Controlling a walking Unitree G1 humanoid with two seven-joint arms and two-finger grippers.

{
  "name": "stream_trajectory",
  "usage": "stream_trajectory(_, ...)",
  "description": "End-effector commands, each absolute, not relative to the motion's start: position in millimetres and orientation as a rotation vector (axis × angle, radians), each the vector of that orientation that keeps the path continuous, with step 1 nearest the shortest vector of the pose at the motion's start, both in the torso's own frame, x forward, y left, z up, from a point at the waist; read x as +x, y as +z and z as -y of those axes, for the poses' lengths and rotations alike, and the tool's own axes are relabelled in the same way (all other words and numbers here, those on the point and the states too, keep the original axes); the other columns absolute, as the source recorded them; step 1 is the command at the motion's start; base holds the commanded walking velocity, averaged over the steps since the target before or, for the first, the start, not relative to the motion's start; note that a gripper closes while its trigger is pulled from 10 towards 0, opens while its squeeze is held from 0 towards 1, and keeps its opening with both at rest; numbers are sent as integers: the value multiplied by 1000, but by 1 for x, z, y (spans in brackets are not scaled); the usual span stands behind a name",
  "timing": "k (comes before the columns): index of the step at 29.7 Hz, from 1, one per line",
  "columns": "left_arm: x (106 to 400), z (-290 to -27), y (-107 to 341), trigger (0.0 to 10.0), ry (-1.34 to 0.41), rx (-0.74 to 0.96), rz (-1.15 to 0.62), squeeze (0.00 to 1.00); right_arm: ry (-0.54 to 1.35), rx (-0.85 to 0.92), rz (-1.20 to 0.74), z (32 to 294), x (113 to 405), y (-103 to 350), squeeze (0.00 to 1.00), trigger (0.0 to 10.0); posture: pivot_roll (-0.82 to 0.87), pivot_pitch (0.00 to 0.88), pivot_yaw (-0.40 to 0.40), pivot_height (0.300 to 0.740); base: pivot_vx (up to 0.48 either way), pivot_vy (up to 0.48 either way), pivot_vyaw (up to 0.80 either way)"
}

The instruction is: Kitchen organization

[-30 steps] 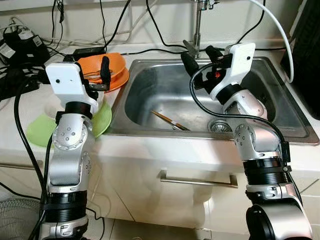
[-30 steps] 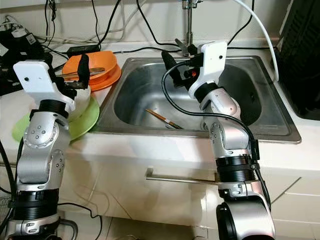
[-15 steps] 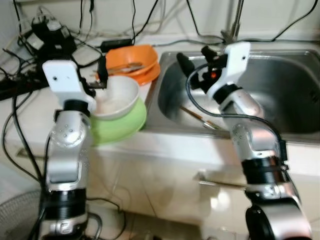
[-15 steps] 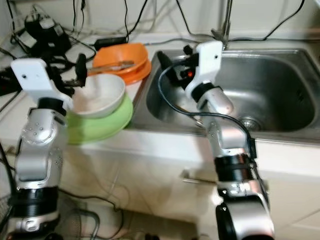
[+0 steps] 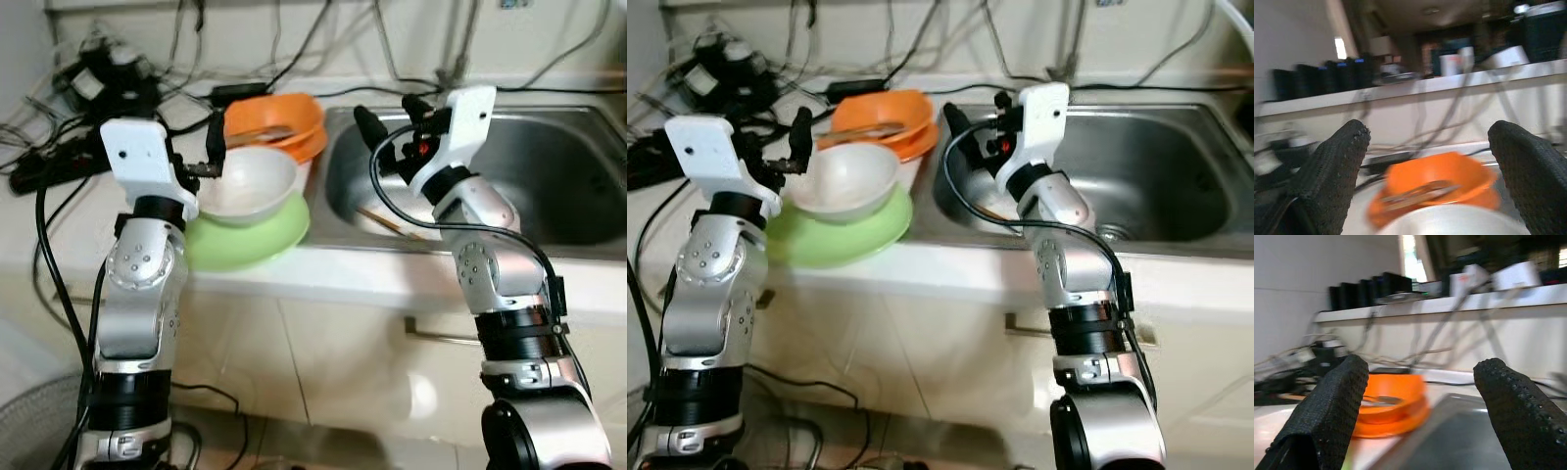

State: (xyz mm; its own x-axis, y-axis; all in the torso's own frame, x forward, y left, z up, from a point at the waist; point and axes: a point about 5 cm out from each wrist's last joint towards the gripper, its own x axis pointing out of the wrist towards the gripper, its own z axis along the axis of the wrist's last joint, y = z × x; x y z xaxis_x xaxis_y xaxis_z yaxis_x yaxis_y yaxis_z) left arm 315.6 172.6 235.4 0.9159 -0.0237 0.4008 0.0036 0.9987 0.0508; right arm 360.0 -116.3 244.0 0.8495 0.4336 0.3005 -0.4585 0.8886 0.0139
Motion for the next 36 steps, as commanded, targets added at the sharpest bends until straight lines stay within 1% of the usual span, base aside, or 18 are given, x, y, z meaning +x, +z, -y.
stream_trajectory(1, 316, -173, 235, 10000, -17, 50, 409, 0, 467, 86, 304, 116, 360, 246, 0, 10000, -25, 36, 126, 740, 0, 0, 0)
stream_trajectory(10, 314, -169, 243, 10000, -49, 45, 447, 0, 471, 78, 319, 115, 359, 249, 0, 10000, -26, 38, 124, 740, 0, 0, 0)
stream_trajectory(16, 313, -168, 240, 10000, -51, 37, 433, 0, 480, 65, 320, 113, 358, 249, 0, 10000, -25, 42, 122, 740, 0, 0, 0)
stream_trajectory(19, 315, -168, 235, 10000, -34, 27, 393, 0, 487, 65, 318, 112, 358, 249, 0, 10000, -24, 43, 122, 740, 0, 0, 0)
stream_trajectory(23, 319, -167, 220, 10000, -16, 35, 270, 0, 512, 67, 308, 109, 357, 249, 0, 10000, -24, 43, 120, 740, 0, 0, 0)
stream_trajectory(27, 321, -165, 220, 10000, -26, 6, 222, 0, 555, 68, 276, 105, 356, 249, 0, 10000, -24, 42, 119, 740, 0, 0, 0)
stream_trajectory(30, 321, -164, 228, 10000, -21, -1, 224, 0, 576, 52, 259, 103, 355, 248, 0, 10000, -22, 43, 118, 740, 0, 0, 0)
stream_trajectory(32, 319, -172, 243, 10000, 51, 11, 258, 0, 575, 47, 255, 103, 355, 246, 0, 10000, -17, 45, 116, 740, 0, 0, 0)
stream_trajectory(33, 319, -172, 243, 10000, 51, 11, 258, 0, 575, 47, 255, 103, 355, 246, 0, 10000, -17, 45, 116, 740, 0, 0, 0)
stream_trajectory(36, 314, -194, 257, 10000, 204, 49, 307, 0, 573, 49, 249, 102, 356, 244, 0, 10000, -8, 47, 115, 740, 0, 0, 0)
